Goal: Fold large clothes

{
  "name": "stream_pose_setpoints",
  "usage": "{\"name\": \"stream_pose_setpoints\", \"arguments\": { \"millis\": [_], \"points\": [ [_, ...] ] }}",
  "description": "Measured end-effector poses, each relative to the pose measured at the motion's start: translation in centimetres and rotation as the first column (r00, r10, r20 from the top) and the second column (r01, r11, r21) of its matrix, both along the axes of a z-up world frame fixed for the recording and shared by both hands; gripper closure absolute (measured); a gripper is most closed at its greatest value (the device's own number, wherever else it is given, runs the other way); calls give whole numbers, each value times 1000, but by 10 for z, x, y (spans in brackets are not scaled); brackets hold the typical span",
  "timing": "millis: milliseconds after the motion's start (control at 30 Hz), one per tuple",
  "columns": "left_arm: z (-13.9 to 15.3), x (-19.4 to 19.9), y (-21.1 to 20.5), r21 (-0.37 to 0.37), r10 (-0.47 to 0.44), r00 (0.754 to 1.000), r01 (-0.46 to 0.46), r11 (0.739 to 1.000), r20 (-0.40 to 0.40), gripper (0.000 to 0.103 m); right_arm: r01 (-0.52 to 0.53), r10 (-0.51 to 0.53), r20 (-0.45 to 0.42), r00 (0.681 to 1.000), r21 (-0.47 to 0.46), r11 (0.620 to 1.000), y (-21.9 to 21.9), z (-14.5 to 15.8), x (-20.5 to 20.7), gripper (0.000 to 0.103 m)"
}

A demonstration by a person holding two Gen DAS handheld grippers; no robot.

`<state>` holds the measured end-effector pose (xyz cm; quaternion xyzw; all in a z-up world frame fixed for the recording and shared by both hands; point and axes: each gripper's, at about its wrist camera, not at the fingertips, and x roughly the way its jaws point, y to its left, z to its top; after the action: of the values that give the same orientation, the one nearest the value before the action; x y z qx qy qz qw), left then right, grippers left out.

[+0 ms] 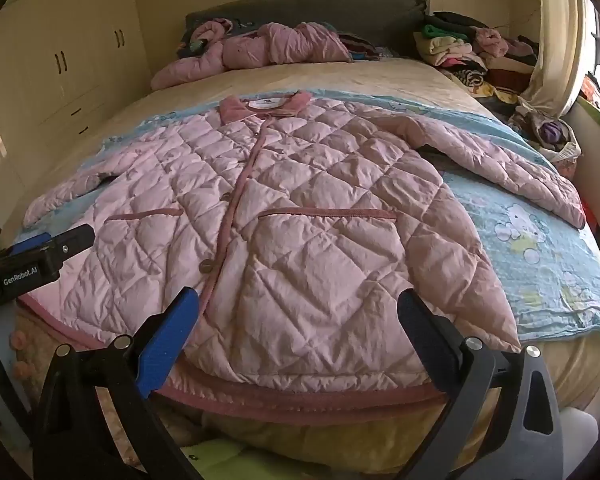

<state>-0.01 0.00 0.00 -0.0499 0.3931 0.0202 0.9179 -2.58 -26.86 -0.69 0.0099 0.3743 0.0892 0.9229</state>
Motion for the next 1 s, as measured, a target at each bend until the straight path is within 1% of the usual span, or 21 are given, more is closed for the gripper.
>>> {"name": "stream_pose_setpoints", "arguments": {
  "millis": [1000],
  "points": [
    [1,0,-1,5,-3,1000,3,1000,10,8,0,1,20,1000,-7,1000,2,6,-8,4]
  ]
}}
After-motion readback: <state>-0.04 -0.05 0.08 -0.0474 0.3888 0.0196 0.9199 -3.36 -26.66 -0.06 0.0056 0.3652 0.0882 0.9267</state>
